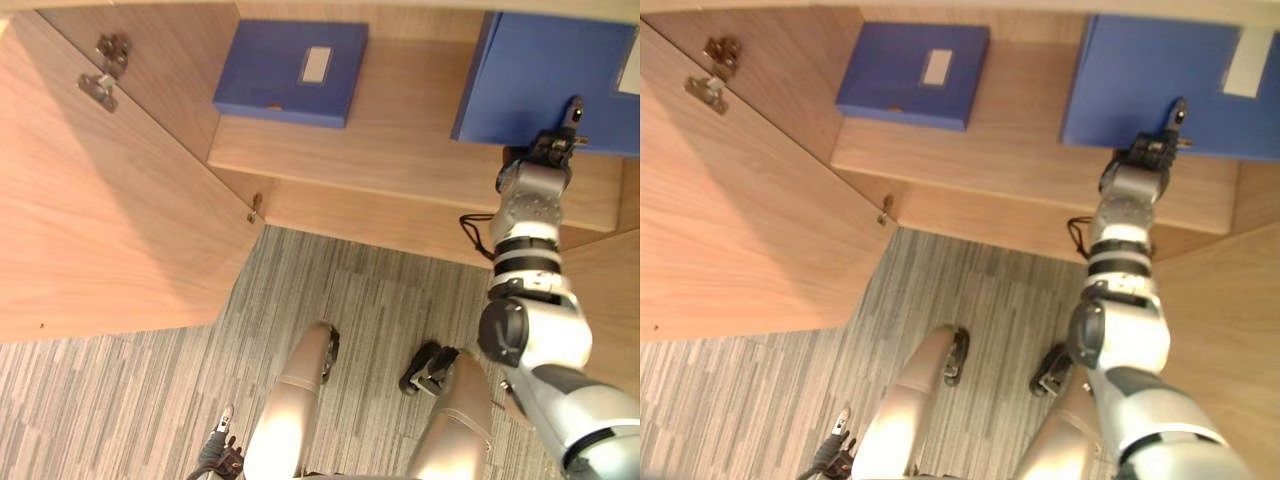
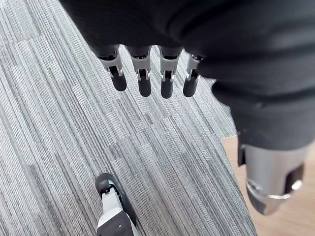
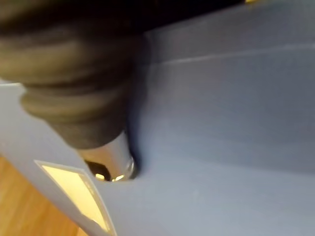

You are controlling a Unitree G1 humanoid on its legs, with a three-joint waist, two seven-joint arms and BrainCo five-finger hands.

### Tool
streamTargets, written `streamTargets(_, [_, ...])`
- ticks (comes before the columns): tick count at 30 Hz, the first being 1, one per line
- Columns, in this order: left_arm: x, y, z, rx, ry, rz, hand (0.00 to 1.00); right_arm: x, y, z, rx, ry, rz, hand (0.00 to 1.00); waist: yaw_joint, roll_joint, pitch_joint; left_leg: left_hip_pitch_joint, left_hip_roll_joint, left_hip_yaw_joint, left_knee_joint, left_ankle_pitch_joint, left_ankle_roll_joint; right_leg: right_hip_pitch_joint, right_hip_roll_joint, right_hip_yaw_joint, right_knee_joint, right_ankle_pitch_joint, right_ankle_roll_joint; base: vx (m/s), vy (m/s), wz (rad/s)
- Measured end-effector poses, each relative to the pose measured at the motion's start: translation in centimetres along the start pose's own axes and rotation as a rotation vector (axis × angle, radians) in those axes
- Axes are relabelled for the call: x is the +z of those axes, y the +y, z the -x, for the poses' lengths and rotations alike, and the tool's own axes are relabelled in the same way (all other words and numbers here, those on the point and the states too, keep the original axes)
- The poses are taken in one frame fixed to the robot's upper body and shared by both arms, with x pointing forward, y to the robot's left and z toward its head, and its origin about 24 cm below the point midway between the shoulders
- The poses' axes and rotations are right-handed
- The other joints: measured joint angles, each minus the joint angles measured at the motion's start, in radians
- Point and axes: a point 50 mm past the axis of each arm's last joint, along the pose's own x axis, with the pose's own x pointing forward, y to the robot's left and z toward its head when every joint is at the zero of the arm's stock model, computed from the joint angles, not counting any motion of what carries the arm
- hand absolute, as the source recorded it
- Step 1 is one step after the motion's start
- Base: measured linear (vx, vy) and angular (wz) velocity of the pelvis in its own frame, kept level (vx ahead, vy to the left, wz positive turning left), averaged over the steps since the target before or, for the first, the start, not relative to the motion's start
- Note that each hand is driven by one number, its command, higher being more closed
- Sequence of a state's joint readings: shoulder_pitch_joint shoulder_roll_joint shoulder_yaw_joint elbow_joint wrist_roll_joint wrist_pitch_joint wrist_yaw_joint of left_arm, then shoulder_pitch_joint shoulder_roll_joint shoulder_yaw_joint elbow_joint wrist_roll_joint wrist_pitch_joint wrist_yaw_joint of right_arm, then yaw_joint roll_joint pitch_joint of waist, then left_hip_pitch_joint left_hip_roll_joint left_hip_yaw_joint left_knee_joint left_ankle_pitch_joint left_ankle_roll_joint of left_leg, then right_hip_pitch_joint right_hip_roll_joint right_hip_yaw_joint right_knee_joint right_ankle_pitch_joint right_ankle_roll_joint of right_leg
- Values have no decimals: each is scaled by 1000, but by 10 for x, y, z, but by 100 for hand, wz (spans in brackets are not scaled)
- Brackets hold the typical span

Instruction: Walk over to the cabinet, pick up the folder, carry it to the office cabinet, place the folder inside the office cabinet, then close the office cabinet door

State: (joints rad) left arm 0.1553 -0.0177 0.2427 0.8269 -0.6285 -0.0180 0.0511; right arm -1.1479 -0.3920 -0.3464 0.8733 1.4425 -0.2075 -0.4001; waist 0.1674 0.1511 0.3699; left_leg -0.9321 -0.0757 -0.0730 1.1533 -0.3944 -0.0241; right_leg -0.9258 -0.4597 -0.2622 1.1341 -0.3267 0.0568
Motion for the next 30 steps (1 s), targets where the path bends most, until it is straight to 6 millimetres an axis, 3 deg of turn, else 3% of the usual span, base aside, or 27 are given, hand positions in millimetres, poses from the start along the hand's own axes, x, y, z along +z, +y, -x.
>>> streamTargets(6, [5,-10,-2,-16,-17,1,0,-5,27,1,9,43,-33,100,11,20,51,-73,-11,-2,35,3,-13,-90,-17,20,69,-24,-18,10,-46,10])
streamTargets(18, [1,-3,-2,31,3,-16,0,46,62,2,91,-123,-124,100,15,36,80,-153,-23,-7,70,8,-26,-180,-31,39,129,-46,-16,22,-35,5])
streamTargets(20, [1,-1,-2,37,5,-14,0,46,67,4,104,-115,-149,100,15,36,80,-156,-23,-8,68,9,-27,-184,-31,39,129,-47,-16,48,-40,3])
streamTargets(21, [0,-1,-2,39,6,-14,0,46,71,4,111,-119,-159,0,15,36,80,-160,-24,-9,67,10,-28,-188,-31,39,129,-47,-16,51,-34,4])
streamTargets(30, [6,15,-2,100,-17,19,0,49,88,8,155,-108,-142,0,14,43,87,-170,-29,-18,62,15,-36,-193,-30,38,129,-45,-19,57,-27,3])
